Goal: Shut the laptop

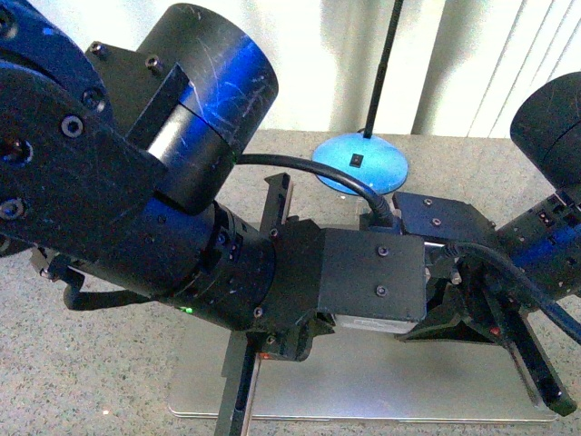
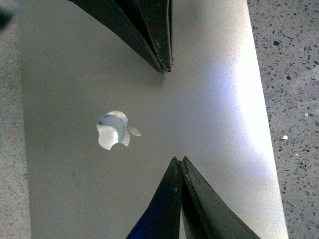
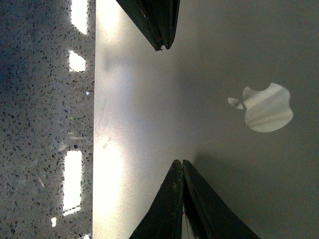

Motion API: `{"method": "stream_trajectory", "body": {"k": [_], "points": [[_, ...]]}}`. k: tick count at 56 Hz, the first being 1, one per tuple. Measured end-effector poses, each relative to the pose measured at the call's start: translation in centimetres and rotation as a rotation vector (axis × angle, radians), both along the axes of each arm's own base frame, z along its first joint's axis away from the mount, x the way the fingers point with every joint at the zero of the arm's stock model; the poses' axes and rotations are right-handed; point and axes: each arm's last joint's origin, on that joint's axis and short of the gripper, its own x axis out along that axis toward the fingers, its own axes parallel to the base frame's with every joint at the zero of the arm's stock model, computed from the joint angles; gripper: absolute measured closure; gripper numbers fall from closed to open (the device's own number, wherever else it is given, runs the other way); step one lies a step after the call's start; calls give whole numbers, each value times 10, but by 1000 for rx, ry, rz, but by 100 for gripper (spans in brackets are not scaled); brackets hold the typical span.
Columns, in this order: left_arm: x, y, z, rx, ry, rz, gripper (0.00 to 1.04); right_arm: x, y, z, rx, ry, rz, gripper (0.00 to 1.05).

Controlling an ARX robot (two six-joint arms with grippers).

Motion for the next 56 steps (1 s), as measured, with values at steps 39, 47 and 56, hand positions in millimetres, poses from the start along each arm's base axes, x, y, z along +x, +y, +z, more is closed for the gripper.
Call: {"method": "stream_trajectory", "body": {"k": [39,47,56], "points": [[-8,-4,-13,16,29,-14,101,-2,-3,-11,-24,-2,-13,102],[-4,-5,-5,-19,-16,11,101,3,-2,-5,19,-50,-39,102],[3,-5,17,-123,-110,60,101,8,-2,10,93,-144,-81,102]]}}
